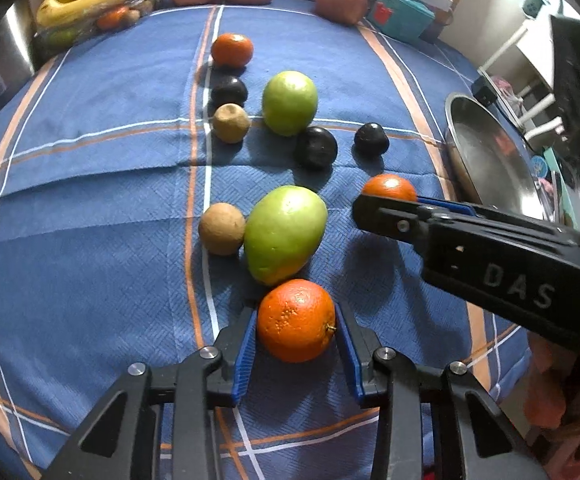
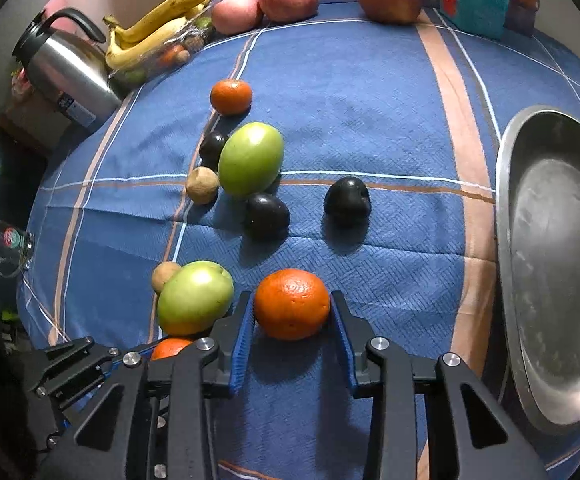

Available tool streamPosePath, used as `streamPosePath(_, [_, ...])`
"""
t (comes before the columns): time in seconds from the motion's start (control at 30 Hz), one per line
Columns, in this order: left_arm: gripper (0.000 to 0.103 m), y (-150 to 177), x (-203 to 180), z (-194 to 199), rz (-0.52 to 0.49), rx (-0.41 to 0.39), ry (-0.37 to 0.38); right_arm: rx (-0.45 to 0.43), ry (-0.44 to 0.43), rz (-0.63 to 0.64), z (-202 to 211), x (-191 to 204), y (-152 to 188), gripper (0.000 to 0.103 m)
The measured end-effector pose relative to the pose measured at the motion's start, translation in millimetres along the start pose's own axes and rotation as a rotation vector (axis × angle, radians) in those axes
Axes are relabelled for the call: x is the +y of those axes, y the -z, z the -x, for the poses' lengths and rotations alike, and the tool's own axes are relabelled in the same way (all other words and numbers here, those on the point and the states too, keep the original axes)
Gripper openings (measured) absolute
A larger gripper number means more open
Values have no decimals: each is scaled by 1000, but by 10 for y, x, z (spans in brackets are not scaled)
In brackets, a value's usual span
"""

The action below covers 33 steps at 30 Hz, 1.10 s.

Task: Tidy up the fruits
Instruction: 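Carry the orange in the left tool over the steel bowl while the right tool carries its orange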

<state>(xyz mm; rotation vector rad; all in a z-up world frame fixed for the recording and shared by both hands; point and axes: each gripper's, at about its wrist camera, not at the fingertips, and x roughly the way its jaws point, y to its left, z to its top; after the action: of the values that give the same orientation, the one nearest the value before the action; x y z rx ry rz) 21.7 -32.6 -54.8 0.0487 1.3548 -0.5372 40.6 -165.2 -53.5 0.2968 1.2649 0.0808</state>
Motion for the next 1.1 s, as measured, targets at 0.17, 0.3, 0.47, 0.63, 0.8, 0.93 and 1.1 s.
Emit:
streamPosePath(0.17, [40, -9, 59, 73, 51, -3, 3, -16, 17, -35, 151, 11, 21, 39])
streamPosePath(0.3, [40, -41, 86, 192, 91, -24, 15, -28, 37, -67, 251, 22, 27, 39])
streamPosePath(0.47, [40, -167, 157, 371, 153, -67, 20, -72, 46, -96, 409, 4, -17, 39])
streamPosePath(0.63, [40, -323, 239, 528, 227, -111, 13, -122, 83, -144, 599, -47, -90, 39])
streamPosePath(0.8, [40, -503, 261, 614, 276, -152, -17, -139, 113, -198, 671, -113, -175, 39])
streamPosePath(0.93, [40, -672, 259, 592, 313, -165, -39, -145, 143, -228, 704, -220, -221, 38])
streamPosePath(1.1, [40, -881, 165, 510, 331, -165, -57, -153, 171, -265, 724, -426, -292, 38])
